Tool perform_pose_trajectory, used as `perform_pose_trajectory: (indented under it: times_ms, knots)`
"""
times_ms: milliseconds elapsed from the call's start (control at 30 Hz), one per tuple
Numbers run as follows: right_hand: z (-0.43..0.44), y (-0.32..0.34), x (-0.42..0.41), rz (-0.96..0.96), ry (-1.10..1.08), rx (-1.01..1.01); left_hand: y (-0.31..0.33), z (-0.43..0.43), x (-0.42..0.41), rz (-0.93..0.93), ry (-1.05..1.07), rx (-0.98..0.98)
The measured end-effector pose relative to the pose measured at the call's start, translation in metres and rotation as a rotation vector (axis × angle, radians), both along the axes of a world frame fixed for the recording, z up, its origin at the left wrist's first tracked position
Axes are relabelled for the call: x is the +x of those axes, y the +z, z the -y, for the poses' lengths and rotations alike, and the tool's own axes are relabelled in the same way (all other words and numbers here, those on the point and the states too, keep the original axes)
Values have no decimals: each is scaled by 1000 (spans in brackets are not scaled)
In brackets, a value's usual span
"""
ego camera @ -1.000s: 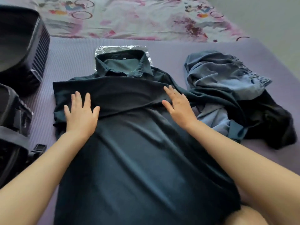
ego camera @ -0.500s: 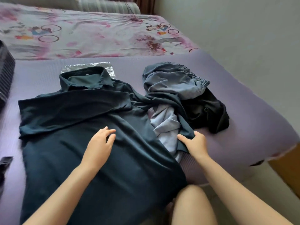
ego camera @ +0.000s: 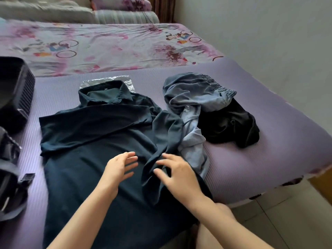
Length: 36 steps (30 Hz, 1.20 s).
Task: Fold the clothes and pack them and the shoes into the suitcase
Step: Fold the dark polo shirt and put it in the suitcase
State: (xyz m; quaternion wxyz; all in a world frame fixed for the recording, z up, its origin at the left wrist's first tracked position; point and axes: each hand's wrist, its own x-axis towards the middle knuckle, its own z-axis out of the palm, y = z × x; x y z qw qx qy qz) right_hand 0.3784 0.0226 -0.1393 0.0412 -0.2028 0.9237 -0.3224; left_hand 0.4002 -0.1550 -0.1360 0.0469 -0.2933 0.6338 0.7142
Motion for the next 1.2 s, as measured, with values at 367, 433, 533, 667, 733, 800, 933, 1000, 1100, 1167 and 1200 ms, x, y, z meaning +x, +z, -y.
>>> perform_pose_trajectory:
  times_ms: [367,433,533,667,733,800,933,1000,1100,1167,1200]
  knots:
    - [-5,-25,-58,-131,-449,1,-40,-30,33,-203,-305,-609]
    - [-6,-25,-73,-181,-273,84,-48,-41,41,-247,-360,-756]
    - [-20,-25,-92,-191,38,335,-64,-51,47,-266,-393,-938]
    - [-30,-20,-111,-237,130,331,-78,-55,45,-282,-409,-1068]
    - [-27,-17,-118,-247,133,228,-81,-54,43,-349,-312,-1027]
    - [-22,-12,-121,-240,99,77,-74,-49,40,-397,-163,-877]
    - [-15,-7,-121,-179,226,35,-45,-7,35,-426,102,-467]
    - [-9,-10,-118,-201,321,90,-39,28,38,-413,237,-437]
    - [3,-14,-118,-261,327,45,-40,75,44,-385,454,-327]
    - [9,-16,-119,-172,311,33,-41,95,49,-356,568,-209]
    - [10,-18,-120,-140,320,67,-42,104,51,-329,615,-142]
